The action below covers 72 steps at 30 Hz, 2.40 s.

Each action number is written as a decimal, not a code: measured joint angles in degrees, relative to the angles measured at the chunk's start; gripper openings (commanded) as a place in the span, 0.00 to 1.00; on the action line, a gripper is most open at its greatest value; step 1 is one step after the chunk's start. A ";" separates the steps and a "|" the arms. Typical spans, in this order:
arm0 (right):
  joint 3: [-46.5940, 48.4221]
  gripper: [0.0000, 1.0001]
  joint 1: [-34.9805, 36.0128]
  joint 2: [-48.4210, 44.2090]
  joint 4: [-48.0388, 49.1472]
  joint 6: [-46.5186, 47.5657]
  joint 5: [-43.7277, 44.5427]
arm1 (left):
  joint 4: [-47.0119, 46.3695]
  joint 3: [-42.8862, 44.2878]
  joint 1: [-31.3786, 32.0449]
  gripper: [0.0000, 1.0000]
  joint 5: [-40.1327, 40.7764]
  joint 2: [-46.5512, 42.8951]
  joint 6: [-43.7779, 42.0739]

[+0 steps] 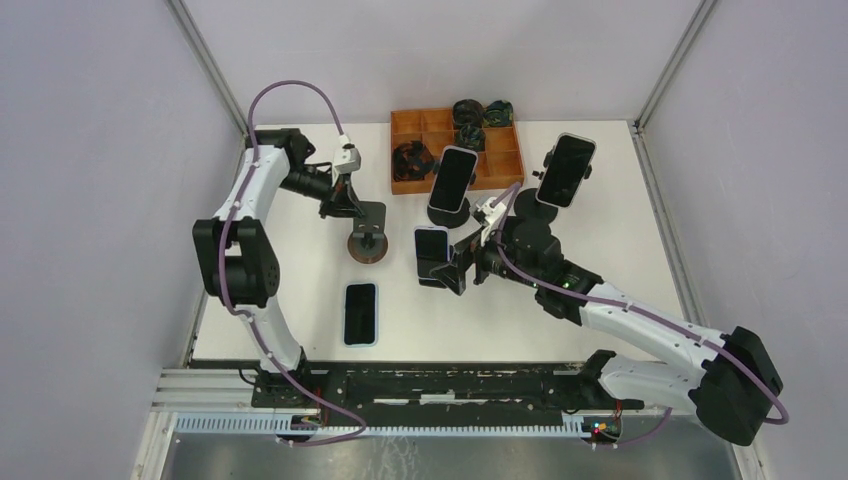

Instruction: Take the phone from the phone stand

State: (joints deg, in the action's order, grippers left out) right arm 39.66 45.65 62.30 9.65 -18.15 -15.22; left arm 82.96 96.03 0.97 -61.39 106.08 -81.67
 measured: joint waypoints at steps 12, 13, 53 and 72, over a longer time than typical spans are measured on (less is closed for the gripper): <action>-4.68 0.98 0.00 2.80 1.01 0.13 7.39 | 0.22 1.11 -0.55 0.02 1.51 9.14 -10.16; -4.68 0.98 0.00 3.63 1.25 0.22 7.85 | 0.24 1.27 -0.55 0.02 1.62 9.64 -10.82; 0.61 0.73 -4.50 28.68 20.31 -2.82 3.41 | -11.56 -9.73 -7.63 1.00 7.65 -12.48 42.32; 3.15 0.00 -4.87 31.47 25.57 -4.72 -1.57 | -11.32 -11.82 -7.65 1.00 16.52 -23.87 42.73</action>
State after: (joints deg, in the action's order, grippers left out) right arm 42.81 40.77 93.78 35.22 -22.87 -16.80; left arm 71.64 84.20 -6.68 -44.86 82.21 -38.94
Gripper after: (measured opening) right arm 0.201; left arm 0.997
